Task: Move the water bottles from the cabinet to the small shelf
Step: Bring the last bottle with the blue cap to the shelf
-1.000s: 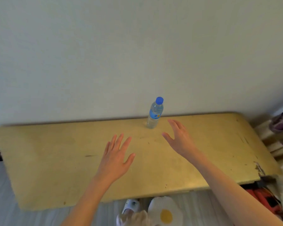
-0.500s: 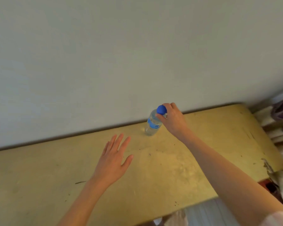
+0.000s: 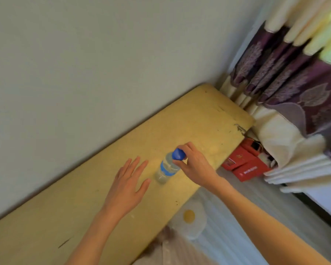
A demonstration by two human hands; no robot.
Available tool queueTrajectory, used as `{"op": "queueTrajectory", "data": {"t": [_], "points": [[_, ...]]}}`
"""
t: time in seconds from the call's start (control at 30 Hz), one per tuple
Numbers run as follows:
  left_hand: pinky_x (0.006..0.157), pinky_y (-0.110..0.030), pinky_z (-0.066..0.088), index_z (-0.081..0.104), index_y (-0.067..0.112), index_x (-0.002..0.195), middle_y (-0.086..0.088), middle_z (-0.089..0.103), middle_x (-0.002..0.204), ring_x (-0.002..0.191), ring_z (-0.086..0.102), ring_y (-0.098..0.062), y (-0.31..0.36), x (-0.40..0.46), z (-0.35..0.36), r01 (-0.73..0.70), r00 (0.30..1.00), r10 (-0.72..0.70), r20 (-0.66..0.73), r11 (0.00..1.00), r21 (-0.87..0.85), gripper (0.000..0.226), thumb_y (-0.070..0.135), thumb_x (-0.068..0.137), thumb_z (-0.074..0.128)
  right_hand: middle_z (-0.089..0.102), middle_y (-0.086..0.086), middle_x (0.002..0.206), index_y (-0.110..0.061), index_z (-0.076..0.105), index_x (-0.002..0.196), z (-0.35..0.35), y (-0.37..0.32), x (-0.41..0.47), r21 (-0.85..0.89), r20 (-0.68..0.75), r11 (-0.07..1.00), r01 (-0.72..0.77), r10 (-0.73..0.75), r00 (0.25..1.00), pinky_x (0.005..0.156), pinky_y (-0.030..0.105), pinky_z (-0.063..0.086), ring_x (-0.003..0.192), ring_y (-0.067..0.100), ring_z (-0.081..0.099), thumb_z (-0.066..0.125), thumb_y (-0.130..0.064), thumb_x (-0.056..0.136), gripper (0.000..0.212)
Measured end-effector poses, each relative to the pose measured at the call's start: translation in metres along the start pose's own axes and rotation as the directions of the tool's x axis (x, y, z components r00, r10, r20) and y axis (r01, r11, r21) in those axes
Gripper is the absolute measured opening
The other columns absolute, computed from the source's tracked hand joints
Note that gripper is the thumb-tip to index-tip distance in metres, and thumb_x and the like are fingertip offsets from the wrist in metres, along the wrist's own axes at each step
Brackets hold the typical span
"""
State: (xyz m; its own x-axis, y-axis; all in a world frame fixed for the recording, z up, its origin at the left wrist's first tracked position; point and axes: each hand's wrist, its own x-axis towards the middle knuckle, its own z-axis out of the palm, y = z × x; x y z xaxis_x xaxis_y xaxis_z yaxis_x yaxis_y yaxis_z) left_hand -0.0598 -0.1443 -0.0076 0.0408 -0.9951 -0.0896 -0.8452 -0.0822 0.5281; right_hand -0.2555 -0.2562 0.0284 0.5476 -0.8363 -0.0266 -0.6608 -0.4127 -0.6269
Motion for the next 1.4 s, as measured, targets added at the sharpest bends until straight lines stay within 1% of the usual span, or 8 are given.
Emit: {"op": "queueTrajectory", "data": {"t": [0.13, 0.27, 0.53, 0.7, 0.8, 1.0, 1.23, 1.4], "points": [[0.105, -0.050, 0.033, 0.036, 0.027, 0.133, -0.007, 0.042, 0.141, 0.131, 0.036, -0.027, 0.060, 0.006, 0.018, -0.201, 0.976, 0.198, 0.090, 0.979, 0.030, 0.061, 0.062, 0.087, 0.019, 0.049, 0.005, 0.102, -0.006, 0.053, 0.111, -0.039, 0.037, -0.096, 0.009, -0.120, 0.992, -0.128, 0.129, 0.984, 0.076, 0.018, 0.031, 0.087, 0.019, 0.050, 0.063, -0.021, 0.083, 0.033], [0.100, -0.051, 0.036, 0.039, 0.026, 0.131, -0.009, 0.046, 0.138, 0.128, 0.040, -0.031, 0.142, -0.011, 0.048, -0.443, 0.881, 0.421, 0.217, 0.894, 0.067, 0.059, 0.061, 0.088, 0.020, 0.044, -0.003, 0.096, -0.009, 0.054, 0.104, -0.074, 0.067, -0.207, 0.070, -0.318, 0.968, -0.239, 0.249, 0.915, 0.076, 0.016, 0.031, 0.083, 0.008, 0.043, 0.066, -0.017, 0.080, 0.028], [0.111, -0.045, 0.022, 0.034, 0.027, 0.136, -0.001, 0.031, 0.146, 0.138, 0.019, -0.018, 0.315, -0.111, 0.153, -0.688, 0.675, 0.672, 0.305, 0.722, -0.068, 0.062, 0.056, 0.082, 0.028, 0.044, -0.002, 0.090, -0.006, 0.055, 0.097, -0.107, 0.095, -0.457, 0.179, -0.701, 0.892, -0.414, 0.411, 0.583, 0.070, 0.010, 0.035, 0.070, 0.003, 0.036, 0.055, -0.033, 0.080, 0.032], [0.112, -0.045, 0.021, 0.035, 0.028, 0.136, 0.001, 0.030, 0.147, 0.139, 0.018, -0.019, 0.414, -0.186, 0.216, -0.820, 0.439, 0.789, 0.430, 0.548, -0.168, 0.064, 0.058, 0.081, 0.027, 0.045, 0.002, 0.090, -0.004, 0.054, 0.096, -0.105, 0.104, -0.608, 0.287, -0.775, 0.785, -0.549, 0.527, 0.348, 0.073, 0.015, 0.037, 0.075, 0.006, 0.039, 0.051, -0.034, 0.081, 0.034], [0.113, -0.041, 0.019, 0.033, 0.029, 0.137, 0.001, 0.029, 0.148, 0.139, 0.016, -0.018, 0.473, -0.221, 0.251, -0.884, 0.264, 0.830, 0.491, 0.412, -0.222, 0.066, 0.062, 0.080, 0.025, 0.046, 0.002, 0.092, -0.005, 0.055, 0.096, -0.098, 0.105, -0.692, 0.398, -0.792, 0.685, -0.611, 0.592, 0.148, 0.072, 0.018, 0.038, 0.077, 0.009, 0.043, 0.050, -0.037, 0.079, 0.036], [0.107, -0.045, 0.027, 0.042, 0.022, 0.133, -0.008, 0.041, 0.141, 0.134, 0.029, -0.028, 0.592, -0.309, 0.342, -0.931, -0.037, 0.846, 0.532, 0.164, -0.325, 0.073, 0.068, 0.083, 0.016, 0.046, -0.001, 0.095, -0.006, 0.056, 0.098, -0.085, 0.111, -0.848, 0.585, -0.758, 0.480, -0.653, 0.609, -0.231, 0.077, 0.001, 0.030, 0.078, -0.003, 0.037, 0.050, -0.042, 0.079, 0.042], [0.108, -0.045, 0.029, 0.042, 0.020, 0.132, -0.010, 0.042, 0.140, 0.134, 0.029, -0.030, 0.731, -0.434, 0.470, -0.873, -0.310, 0.805, 0.505, -0.031, -0.487, 0.066, 0.063, 0.085, 0.025, 0.048, -0.006, 0.095, -0.008, 0.057, 0.095, -0.087, 0.142, -1.021, 0.681, -0.707, 0.311, -0.662, 0.515, -0.485, 0.080, 0.006, 0.032, 0.089, 0.003, 0.044, 0.052, -0.045, 0.078, 0.041], [0.109, -0.044, 0.028, 0.041, 0.018, 0.133, -0.011, 0.042, 0.140, 0.135, 0.027, -0.030, 0.828, -0.536, 0.532, -0.798, -0.470, 0.745, 0.473, -0.131, -0.588, 0.064, 0.059, 0.085, 0.030, 0.050, -0.008, 0.096, -0.010, 0.057, 0.096, -0.103, 0.148, -1.135, 0.738, -0.660, 0.228, -0.635, 0.441, -0.608, 0.077, 0.015, 0.038, 0.086, 0.000, 0.042, 0.054, -0.045, 0.078, 0.039]]}}
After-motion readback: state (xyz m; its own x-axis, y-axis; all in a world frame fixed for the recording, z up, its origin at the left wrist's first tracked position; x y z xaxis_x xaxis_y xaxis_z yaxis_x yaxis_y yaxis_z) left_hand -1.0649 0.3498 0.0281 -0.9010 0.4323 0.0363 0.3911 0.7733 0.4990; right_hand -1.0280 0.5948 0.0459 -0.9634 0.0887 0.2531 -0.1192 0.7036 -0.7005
